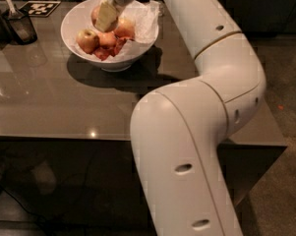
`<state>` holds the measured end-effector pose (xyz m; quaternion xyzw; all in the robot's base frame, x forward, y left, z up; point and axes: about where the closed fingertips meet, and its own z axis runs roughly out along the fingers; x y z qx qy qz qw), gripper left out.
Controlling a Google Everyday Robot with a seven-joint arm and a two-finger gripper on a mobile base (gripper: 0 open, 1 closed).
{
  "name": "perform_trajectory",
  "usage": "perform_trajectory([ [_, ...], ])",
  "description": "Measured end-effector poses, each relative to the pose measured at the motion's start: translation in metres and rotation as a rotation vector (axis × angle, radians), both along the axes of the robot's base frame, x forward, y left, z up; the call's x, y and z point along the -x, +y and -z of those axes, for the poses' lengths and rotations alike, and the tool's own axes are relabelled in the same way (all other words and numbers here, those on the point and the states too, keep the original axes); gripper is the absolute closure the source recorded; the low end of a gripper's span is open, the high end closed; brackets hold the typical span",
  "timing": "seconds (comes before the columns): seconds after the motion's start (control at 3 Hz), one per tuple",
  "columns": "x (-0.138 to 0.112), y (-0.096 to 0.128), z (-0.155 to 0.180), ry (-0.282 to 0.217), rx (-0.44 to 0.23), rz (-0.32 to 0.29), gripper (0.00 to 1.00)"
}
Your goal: Pick apple from white bowl
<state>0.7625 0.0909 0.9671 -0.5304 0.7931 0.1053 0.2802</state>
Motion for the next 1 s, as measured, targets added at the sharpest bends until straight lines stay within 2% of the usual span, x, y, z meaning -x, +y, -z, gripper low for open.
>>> perform_trajectory([
  [0.67,0.066,0.017,-0.078,-0.147,-0.054,-0.147,1.00],
  [1.0,0.066,0.017,-0.078,-0.147,-0.054,-0.147,1.00],
])
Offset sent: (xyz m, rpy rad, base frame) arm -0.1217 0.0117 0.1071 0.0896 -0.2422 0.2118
